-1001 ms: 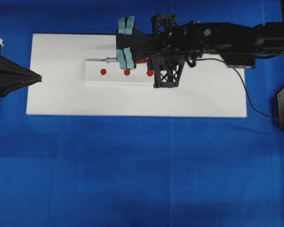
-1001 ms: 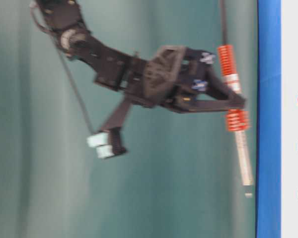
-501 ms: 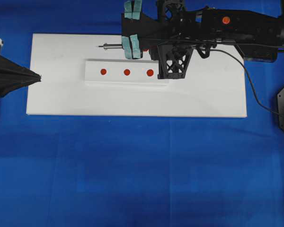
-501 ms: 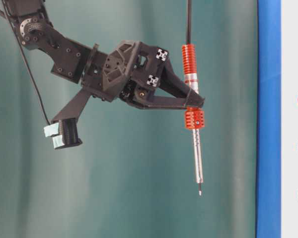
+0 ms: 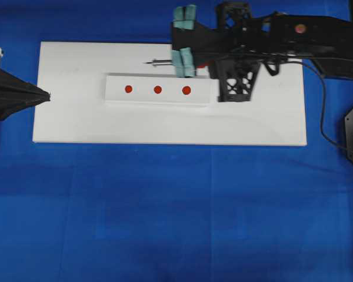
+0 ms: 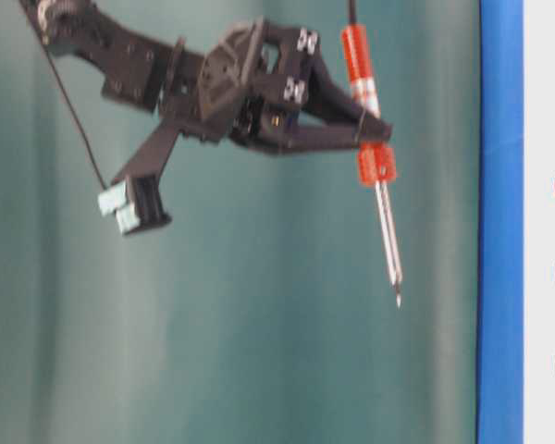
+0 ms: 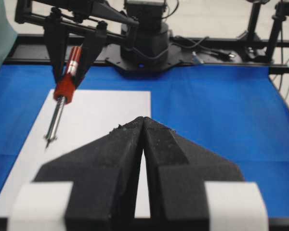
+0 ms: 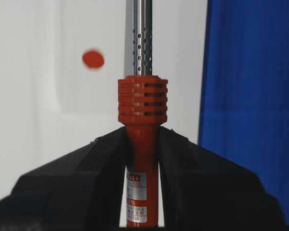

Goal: Touch the tip of the soldering iron to the mark.

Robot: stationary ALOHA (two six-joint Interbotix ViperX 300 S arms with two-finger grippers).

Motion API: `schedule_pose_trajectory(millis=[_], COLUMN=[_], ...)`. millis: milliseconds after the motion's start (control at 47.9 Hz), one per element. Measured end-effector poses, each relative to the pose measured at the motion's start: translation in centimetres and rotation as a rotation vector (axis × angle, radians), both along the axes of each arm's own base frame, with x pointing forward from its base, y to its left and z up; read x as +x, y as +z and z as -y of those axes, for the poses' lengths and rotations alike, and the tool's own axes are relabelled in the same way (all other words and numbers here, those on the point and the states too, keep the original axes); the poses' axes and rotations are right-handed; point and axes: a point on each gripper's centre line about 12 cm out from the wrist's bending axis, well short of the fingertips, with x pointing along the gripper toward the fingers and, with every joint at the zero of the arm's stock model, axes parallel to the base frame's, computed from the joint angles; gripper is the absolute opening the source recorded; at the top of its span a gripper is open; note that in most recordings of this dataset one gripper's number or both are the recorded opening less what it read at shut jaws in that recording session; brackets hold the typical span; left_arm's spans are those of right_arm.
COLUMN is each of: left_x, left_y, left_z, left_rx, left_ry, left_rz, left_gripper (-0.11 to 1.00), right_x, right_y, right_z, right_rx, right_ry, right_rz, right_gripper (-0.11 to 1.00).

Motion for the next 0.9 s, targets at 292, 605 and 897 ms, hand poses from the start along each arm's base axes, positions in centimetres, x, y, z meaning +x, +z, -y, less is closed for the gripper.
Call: schedule_pose_trajectory(millis=[292, 605, 897], left_x=[0.0, -0.1, -0.1], left_y=[-0.1, -0.4, -0.5], left_z=[0.0, 0.0, 0.0], left_rx=[-0.003, -0.001, -0.003], left_ry=[0.0, 0.0, 0.0], left_rz=[-0.002, -0.009, -0.012], left_gripper=[0.0, 0.0, 0.0], right_x=[-3.0, -3.5, -3.5], right_y=[-0.2, -0.1, 0.0], right_z=[-0.7, -0.8, -0.9], right_rx=[0.017, 0.021, 0.031], right_ry=[-0.005, -0.006, -0.009], right_rz=[-0.009, -0.005, -0.001], right_gripper=[0.06, 0.06, 0.06])
